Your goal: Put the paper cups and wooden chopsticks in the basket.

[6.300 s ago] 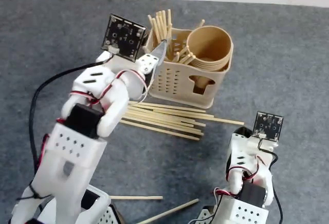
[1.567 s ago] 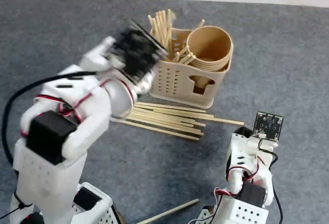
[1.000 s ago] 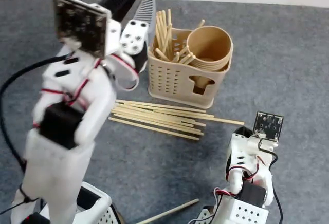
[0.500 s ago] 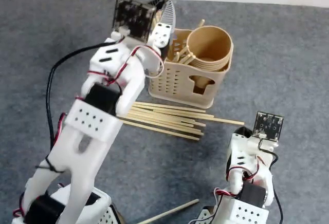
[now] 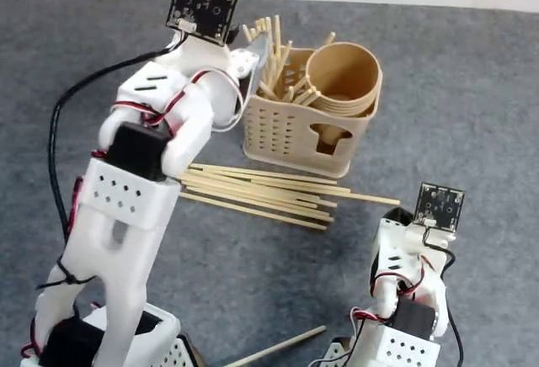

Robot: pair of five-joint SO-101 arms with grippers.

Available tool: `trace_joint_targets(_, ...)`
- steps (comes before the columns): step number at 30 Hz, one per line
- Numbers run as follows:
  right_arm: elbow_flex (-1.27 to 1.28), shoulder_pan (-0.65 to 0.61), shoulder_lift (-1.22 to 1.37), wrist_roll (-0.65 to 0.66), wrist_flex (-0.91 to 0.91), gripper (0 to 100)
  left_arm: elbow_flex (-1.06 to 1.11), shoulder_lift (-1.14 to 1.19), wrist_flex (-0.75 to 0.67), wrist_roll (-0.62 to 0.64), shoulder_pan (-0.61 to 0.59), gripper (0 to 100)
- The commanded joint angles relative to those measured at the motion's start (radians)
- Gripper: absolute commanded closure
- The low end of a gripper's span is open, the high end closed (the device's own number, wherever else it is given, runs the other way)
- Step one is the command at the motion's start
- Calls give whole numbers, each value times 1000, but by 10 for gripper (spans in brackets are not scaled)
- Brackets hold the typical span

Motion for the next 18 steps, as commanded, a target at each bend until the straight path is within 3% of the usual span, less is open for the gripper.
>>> trace_joint_targets(1, 104, 8, -12, -3, -22, 994, -91, -10, 155, -63, -1, 867)
trace_joint_targets(13, 104, 8, -12, -3, -22, 994, -90, -8, 350, -106, 1, 868)
trace_joint_targets(18, 104, 8, -12, -3, -22, 994, -81, -1, 462, -316, 62, 896)
